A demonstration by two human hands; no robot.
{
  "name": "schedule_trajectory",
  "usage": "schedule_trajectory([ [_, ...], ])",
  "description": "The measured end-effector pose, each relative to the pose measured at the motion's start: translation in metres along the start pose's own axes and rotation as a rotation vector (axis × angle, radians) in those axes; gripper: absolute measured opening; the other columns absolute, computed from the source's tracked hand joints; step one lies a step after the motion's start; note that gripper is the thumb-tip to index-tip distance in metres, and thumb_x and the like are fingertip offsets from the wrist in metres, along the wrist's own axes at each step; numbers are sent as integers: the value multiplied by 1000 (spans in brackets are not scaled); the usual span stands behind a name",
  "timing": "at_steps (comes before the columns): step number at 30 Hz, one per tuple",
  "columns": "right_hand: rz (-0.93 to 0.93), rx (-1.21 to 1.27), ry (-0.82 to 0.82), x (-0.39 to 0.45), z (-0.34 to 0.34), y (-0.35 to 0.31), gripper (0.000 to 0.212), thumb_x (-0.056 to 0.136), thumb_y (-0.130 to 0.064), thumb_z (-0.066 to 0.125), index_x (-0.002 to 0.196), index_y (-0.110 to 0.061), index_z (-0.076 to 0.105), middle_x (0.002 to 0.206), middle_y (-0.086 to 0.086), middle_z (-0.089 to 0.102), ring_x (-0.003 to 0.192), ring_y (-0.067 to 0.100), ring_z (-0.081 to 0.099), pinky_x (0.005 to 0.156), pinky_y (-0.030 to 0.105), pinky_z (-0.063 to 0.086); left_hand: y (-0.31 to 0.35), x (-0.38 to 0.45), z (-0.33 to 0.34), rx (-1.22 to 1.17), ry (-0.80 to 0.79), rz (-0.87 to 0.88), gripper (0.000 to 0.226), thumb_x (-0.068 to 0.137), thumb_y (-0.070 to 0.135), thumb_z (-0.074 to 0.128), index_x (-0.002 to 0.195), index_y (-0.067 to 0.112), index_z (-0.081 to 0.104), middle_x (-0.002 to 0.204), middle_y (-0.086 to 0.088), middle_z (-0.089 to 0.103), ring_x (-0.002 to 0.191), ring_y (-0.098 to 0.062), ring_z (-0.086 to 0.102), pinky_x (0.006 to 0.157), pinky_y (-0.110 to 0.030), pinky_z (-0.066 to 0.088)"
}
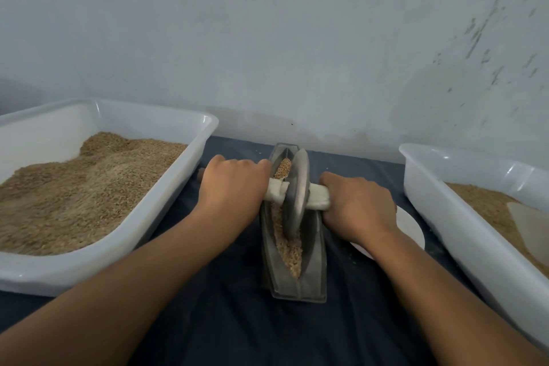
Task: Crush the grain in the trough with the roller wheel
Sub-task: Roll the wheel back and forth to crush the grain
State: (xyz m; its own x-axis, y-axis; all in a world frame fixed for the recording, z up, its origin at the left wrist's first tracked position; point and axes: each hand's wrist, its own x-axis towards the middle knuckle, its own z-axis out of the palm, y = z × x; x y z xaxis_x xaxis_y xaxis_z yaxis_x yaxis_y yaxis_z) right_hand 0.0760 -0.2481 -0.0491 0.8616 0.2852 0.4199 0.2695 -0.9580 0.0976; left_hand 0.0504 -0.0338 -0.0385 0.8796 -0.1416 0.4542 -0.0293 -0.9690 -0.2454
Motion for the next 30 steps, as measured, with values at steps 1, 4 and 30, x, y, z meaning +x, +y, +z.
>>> schedule_trajectory([
  [1, 1, -3, -15, 4, 0, 0, 16, 79, -38, 55, 88, -32, 44, 67, -9, 53, 65, 20, 54, 52, 31, 31, 0, 1, 2, 1, 4, 1, 27, 86, 21, 66, 96, 24, 41, 73, 7, 48, 60, -16, 43, 68, -35, 32],
  [4, 1, 9, -90, 14, 1, 3, 13, 75, -38, 54, 85, -36, 45, 69, -10, 55, 66, 19, 55, 56, 33, 40, -2, 6, 8, -6, 9, 16, 33, 86, 23, 67, 92, 24, 35, 70, 6, 43, 57, -15, 38, 65, -35, 32],
  [30, -19, 20, -95, 18, 2, 5, 12, 78, -39, 54, 88, -37, 47, 69, -10, 54, 64, 19, 53, 52, 31, 32, -1, 7, 12, 14, 90, -3, 30, 86, 20, 65, 91, 22, 36, 69, 6, 40, 50, -13, 27, 65, -34, 28],
])
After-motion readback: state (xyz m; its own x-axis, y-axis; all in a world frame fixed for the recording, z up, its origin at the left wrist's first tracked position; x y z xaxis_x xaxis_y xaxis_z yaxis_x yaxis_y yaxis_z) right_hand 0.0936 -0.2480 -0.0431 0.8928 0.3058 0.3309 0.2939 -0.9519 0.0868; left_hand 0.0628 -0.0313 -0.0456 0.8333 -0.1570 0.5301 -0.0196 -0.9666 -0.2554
